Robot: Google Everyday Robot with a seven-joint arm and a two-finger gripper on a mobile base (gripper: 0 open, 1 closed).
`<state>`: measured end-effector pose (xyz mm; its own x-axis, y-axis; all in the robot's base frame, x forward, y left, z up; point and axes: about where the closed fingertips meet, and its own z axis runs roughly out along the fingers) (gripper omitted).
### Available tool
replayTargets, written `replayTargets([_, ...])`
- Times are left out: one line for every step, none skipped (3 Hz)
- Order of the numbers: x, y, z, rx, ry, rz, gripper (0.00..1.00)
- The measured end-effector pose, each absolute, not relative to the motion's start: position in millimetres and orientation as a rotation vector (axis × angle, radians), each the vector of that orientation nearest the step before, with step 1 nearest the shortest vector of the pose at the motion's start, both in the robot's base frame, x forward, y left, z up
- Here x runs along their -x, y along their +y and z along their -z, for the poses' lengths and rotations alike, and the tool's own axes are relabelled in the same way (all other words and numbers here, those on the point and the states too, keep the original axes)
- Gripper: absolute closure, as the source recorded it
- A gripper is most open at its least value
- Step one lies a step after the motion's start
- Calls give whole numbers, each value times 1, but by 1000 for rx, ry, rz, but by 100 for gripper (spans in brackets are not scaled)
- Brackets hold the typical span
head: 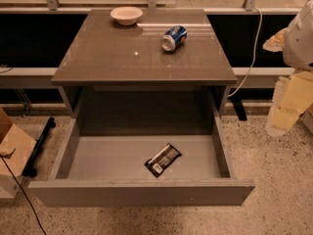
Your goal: Pick rxbar chocolate from top drawer and place on counter
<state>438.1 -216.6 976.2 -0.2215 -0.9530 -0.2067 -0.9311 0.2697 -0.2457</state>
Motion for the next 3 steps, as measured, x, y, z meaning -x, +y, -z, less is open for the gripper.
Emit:
replayTargets([-438, -217, -976, 1724, 2232, 98, 0])
replayTargets([-439, -202, -971, 1696, 2171, 48, 0])
replayTargets([-443, -177, -960, 1649, 2073, -31, 0])
